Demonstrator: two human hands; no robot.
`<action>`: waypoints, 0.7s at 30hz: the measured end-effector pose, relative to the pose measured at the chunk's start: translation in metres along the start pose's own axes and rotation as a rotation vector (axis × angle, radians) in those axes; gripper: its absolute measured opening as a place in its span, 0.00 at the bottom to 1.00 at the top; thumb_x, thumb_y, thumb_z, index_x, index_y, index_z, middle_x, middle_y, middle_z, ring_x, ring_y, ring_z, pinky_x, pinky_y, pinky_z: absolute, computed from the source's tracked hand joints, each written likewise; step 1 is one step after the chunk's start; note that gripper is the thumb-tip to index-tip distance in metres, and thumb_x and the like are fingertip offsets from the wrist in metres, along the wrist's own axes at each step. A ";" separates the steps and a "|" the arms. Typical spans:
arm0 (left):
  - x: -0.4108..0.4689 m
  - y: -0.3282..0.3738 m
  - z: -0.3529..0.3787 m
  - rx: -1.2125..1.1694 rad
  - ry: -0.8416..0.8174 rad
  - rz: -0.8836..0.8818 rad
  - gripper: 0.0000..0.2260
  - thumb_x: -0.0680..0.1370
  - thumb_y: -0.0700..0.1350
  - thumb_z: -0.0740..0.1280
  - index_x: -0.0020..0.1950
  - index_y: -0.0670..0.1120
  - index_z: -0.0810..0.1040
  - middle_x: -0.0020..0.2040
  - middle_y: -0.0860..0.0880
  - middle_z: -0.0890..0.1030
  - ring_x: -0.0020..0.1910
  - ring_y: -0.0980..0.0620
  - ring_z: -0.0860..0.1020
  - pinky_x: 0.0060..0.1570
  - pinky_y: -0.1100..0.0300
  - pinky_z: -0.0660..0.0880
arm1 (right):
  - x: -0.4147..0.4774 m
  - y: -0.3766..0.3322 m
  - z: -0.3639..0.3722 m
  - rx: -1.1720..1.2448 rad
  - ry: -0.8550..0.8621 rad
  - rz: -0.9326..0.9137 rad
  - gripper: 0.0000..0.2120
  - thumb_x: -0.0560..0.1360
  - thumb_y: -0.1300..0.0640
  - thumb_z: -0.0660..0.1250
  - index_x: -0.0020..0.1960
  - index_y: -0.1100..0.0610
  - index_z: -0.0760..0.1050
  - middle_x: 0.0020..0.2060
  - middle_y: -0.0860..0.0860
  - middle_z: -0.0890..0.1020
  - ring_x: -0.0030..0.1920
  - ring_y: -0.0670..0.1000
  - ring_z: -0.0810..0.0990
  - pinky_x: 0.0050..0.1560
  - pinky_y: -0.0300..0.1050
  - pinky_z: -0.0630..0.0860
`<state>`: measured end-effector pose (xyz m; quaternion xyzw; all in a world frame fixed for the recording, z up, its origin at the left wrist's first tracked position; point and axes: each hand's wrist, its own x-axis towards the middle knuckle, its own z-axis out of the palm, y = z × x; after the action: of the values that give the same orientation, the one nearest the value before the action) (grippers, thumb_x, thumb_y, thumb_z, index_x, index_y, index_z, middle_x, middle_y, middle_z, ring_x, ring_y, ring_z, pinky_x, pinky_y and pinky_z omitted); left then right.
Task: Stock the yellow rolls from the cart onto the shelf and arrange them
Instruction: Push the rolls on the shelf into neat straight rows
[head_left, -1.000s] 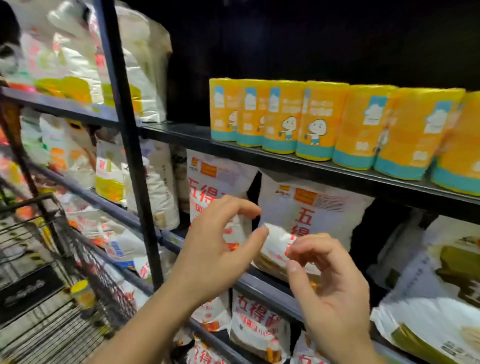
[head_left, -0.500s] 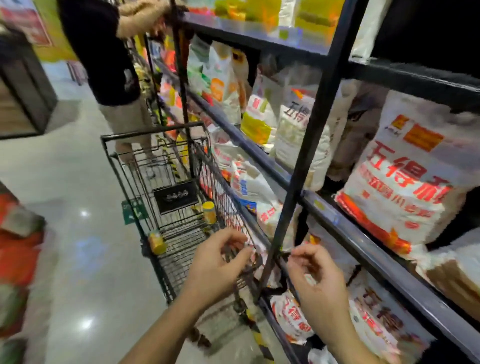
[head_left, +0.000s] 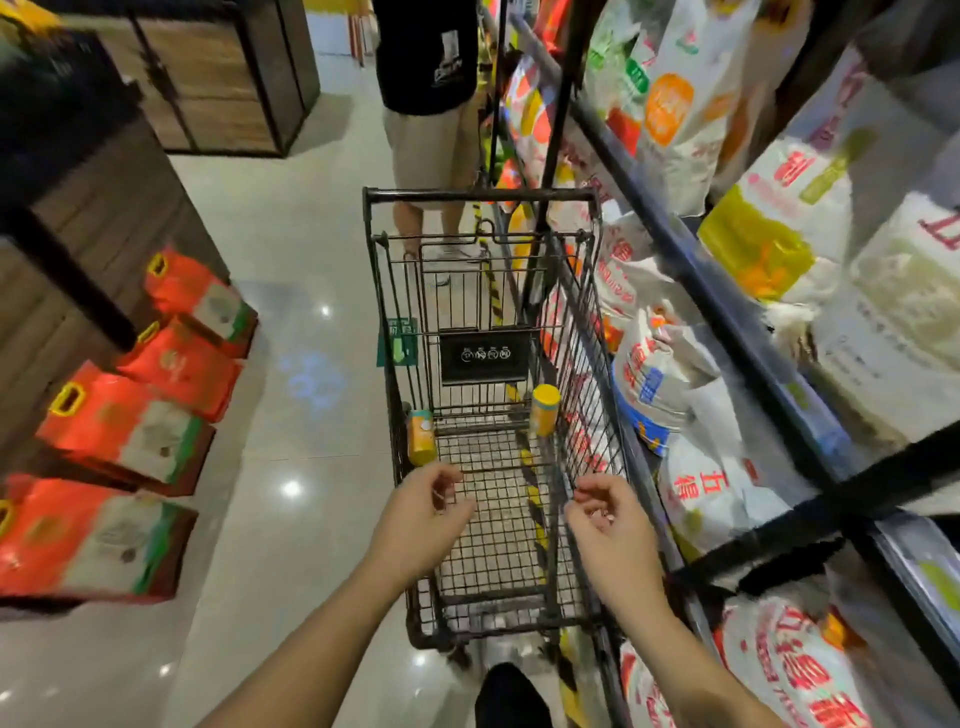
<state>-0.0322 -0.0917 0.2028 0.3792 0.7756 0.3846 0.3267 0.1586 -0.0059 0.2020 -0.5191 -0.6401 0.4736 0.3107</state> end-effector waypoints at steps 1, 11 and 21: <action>0.017 -0.002 0.005 0.015 0.010 -0.024 0.12 0.76 0.46 0.70 0.59 0.51 0.77 0.49 0.53 0.78 0.46 0.58 0.76 0.45 0.63 0.75 | 0.021 0.008 0.005 -0.035 -0.017 0.012 0.10 0.75 0.64 0.69 0.52 0.51 0.74 0.47 0.48 0.80 0.43 0.42 0.79 0.43 0.30 0.73; 0.168 -0.041 0.058 0.051 0.065 -0.367 0.21 0.75 0.45 0.71 0.67 0.47 0.72 0.61 0.48 0.74 0.56 0.52 0.77 0.60 0.55 0.75 | 0.231 0.088 0.059 -0.411 -0.184 0.040 0.12 0.73 0.62 0.71 0.55 0.58 0.76 0.49 0.50 0.74 0.53 0.52 0.73 0.57 0.47 0.71; 0.264 -0.128 0.100 0.224 0.064 -0.607 0.18 0.76 0.47 0.71 0.63 0.48 0.72 0.56 0.52 0.69 0.58 0.51 0.73 0.62 0.54 0.71 | 0.397 0.200 0.126 -0.877 -0.327 0.031 0.27 0.69 0.55 0.73 0.64 0.63 0.72 0.60 0.63 0.74 0.62 0.64 0.70 0.63 0.57 0.70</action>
<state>-0.1268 0.1114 -0.0114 0.1521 0.9006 0.1935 0.3582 0.0140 0.3410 -0.0659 -0.5293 -0.8127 0.2385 -0.0501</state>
